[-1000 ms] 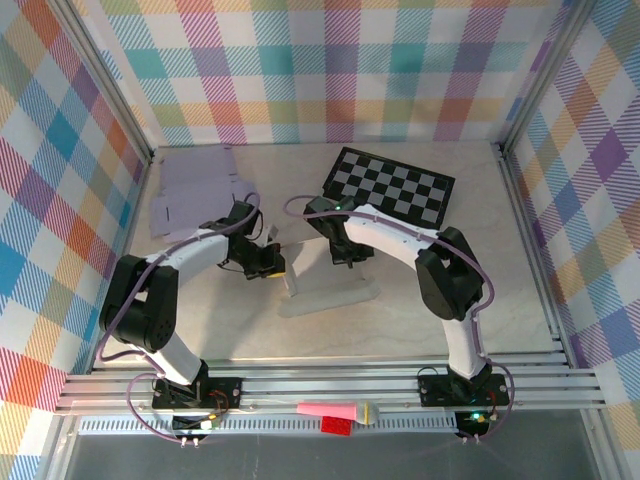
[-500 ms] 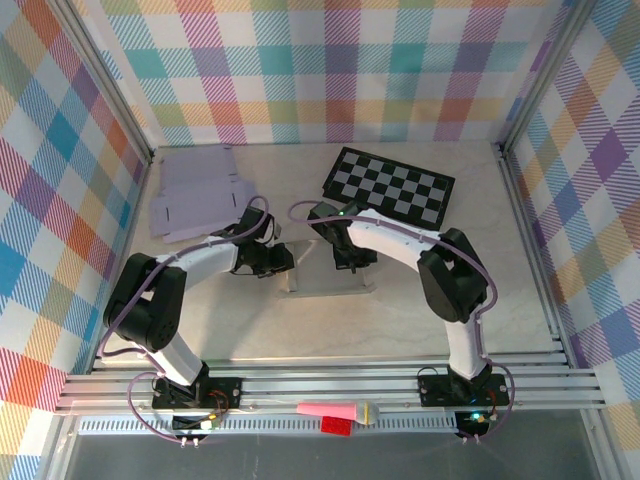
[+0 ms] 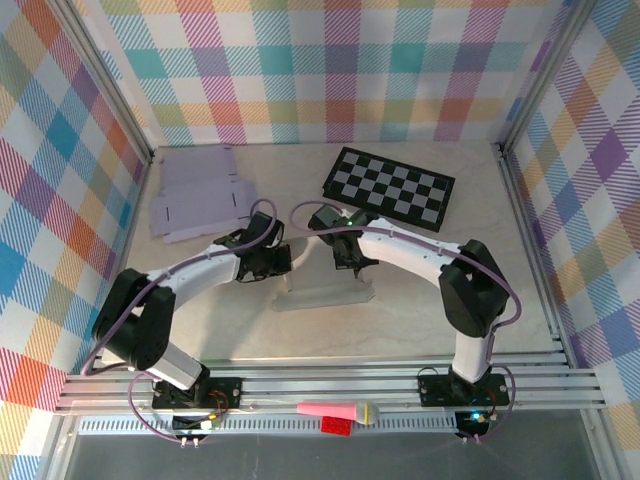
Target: Fold the paper box
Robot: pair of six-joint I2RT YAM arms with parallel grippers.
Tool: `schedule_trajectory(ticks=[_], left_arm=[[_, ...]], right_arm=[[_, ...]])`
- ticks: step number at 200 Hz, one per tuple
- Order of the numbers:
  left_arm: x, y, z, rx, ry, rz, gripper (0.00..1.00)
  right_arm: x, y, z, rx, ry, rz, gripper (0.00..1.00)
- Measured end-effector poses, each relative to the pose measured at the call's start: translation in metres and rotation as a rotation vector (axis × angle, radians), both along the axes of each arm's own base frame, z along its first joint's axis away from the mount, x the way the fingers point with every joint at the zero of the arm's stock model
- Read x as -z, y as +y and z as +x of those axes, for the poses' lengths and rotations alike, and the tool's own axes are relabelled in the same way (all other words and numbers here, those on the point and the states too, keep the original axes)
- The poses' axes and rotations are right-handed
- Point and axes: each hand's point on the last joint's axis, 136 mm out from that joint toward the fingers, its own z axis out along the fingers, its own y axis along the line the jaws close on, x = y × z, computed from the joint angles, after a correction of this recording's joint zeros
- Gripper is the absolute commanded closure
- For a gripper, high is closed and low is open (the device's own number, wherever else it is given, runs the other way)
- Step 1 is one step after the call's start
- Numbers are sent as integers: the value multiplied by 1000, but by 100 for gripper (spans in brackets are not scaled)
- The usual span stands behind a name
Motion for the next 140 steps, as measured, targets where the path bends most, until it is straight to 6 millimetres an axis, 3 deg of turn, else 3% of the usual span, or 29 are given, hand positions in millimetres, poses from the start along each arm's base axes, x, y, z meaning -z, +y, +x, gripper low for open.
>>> schedule_trajectory(ticks=[51,140], left_arm=[[-22,7,-14,-94,-137,130,100],[-6,7,-22,-158,-152,292,100]], right_arm=[[-18,2,-4,23,-89,18,100],[-14,5,-14,52,-66,30,100]])
